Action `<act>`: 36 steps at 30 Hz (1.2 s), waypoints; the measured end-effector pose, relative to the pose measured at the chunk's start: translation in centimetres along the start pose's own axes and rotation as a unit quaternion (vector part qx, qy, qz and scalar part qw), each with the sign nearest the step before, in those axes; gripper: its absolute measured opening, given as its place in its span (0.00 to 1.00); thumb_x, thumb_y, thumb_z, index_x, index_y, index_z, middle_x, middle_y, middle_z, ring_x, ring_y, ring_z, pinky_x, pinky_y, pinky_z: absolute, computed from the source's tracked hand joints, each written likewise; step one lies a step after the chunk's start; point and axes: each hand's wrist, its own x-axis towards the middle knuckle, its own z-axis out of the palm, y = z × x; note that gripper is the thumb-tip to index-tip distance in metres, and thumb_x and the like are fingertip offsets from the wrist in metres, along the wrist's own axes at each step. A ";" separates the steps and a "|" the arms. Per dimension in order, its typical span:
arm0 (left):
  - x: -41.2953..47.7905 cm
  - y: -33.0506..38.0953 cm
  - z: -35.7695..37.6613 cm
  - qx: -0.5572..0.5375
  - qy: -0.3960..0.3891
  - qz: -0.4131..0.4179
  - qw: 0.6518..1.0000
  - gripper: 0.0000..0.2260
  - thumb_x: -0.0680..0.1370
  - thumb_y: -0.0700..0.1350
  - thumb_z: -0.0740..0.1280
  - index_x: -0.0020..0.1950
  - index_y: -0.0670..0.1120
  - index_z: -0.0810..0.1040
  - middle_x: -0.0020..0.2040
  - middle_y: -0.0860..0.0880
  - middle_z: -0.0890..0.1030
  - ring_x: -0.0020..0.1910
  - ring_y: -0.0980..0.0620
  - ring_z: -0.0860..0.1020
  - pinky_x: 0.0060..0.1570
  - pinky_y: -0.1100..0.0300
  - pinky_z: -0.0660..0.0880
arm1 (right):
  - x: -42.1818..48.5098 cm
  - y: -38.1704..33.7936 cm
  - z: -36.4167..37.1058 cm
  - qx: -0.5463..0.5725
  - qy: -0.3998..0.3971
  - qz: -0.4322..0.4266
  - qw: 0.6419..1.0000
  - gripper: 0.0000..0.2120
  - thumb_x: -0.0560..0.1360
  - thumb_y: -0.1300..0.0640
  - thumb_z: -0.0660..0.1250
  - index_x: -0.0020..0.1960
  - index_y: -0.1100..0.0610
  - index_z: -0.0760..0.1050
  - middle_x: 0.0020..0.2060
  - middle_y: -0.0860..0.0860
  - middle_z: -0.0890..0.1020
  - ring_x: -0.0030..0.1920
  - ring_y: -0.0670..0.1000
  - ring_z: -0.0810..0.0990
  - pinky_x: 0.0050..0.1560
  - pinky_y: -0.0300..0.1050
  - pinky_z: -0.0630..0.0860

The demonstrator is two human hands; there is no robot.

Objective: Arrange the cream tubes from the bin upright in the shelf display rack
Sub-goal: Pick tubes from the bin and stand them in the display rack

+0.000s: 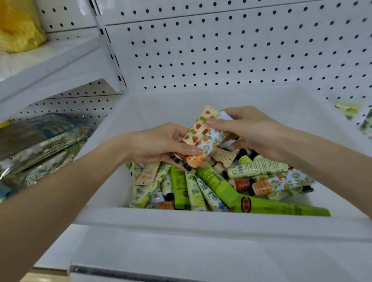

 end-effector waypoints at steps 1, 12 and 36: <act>0.0 0.0 0.1 -0.002 -0.007 -0.003 1.000 0.15 0.74 0.38 0.67 0.60 0.37 0.75 0.58 0.38 0.81 0.56 0.42 0.80 0.52 0.50 0.80 | 0.0 0.0 0.0 -0.011 0.010 -0.003 1.000 0.11 0.73 0.52 0.71 0.52 0.56 0.80 0.44 0.52 0.83 0.36 0.47 0.77 0.36 0.41 0.74; -0.1 0.1 0.0 0.007 -0.021 0.015 1.000 0.11 0.73 0.40 0.65 0.55 0.40 0.77 0.53 0.42 0.83 0.52 0.48 0.82 0.54 0.56 0.79 | 0.0 -0.4 0.4 -0.028 0.017 -0.093 0.995 0.07 0.74 0.55 0.70 0.49 0.57 0.79 0.39 0.50 0.79 0.28 0.43 0.76 0.30 0.35 0.75; -0.3 0.7 -2.4 -0.077 0.140 0.074 0.984 0.11 0.78 0.39 0.64 0.60 0.41 0.72 0.55 0.42 0.83 0.51 0.49 0.83 0.43 0.57 0.80 | 0.2 2.3 1.1 -0.246 -0.171 0.133 0.945 0.12 0.72 0.49 0.72 0.37 0.56 0.76 0.31 0.50 0.74 0.30 0.46 0.73 0.34 0.36 0.73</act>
